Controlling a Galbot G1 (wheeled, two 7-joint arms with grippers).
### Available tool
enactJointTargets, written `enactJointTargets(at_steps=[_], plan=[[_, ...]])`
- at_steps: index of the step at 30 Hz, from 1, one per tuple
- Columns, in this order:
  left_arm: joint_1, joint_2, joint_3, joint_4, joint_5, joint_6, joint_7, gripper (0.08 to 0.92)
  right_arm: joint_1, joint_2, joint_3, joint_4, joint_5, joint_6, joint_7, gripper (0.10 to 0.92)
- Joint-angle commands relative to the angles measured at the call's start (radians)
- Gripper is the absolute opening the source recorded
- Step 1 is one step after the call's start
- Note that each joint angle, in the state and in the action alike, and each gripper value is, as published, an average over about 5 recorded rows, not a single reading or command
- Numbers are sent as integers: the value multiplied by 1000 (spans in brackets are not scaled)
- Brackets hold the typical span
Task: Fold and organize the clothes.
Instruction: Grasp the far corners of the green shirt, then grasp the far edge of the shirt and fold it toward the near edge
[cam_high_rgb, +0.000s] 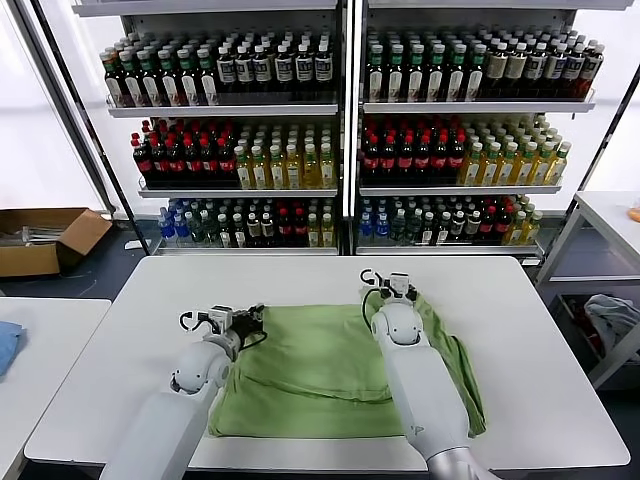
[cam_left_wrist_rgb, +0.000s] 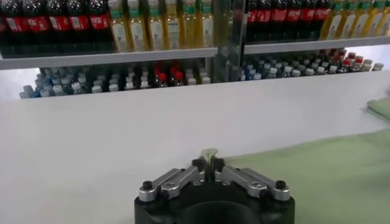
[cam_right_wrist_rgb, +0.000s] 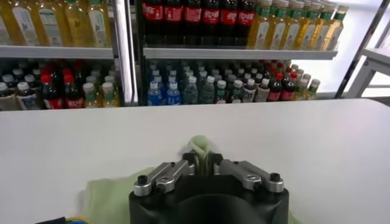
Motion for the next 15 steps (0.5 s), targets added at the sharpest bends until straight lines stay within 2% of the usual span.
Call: enactJointTargets(at_steps=[1, 7, 15], plan=[[18, 2, -18, -20, 8, -42, -3, 95, -45, -4, -6, 104, 33, -5, 0, 110], [61, 16, -55, -130, 36, -134, -4, 89, -92, -43, -24, 308, 87, -3, 7, 110], [172, 34, -95, -285, 66, -168, 8, 89, -188, -107, -47, 579, 128, 1, 20, 110]])
